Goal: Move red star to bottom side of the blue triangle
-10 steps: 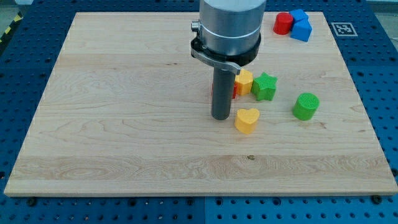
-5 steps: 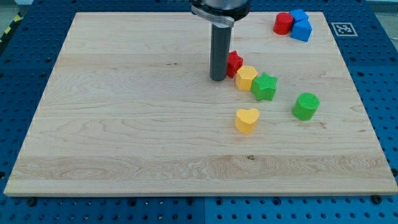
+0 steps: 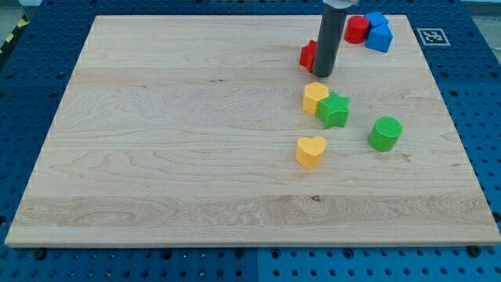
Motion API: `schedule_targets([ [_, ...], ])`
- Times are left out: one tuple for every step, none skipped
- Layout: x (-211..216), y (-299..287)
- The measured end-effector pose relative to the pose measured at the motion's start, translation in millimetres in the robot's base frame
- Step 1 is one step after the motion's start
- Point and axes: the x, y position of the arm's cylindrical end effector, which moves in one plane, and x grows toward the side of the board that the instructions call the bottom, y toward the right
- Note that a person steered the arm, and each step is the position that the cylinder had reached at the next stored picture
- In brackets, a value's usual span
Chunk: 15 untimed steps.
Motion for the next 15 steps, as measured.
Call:
schedule_targets([
  [24.9, -22.1],
  [11.3, -44.9],
  [-6.6, -35.0],
  [-9.9, -4.4],
  [-25.1, 9.6],
  [-26.3, 1.9],
  [-30.0, -31.1],
  [-51.9, -39.9],
  [-57.3, -29.5],
  [-57.3, -12.1],
  [-57.2, 7.9],
  [-57.2, 29.3],
  [-57.2, 51.5],
  [-57.2, 73.5],
  [-55.1, 85.8],
])
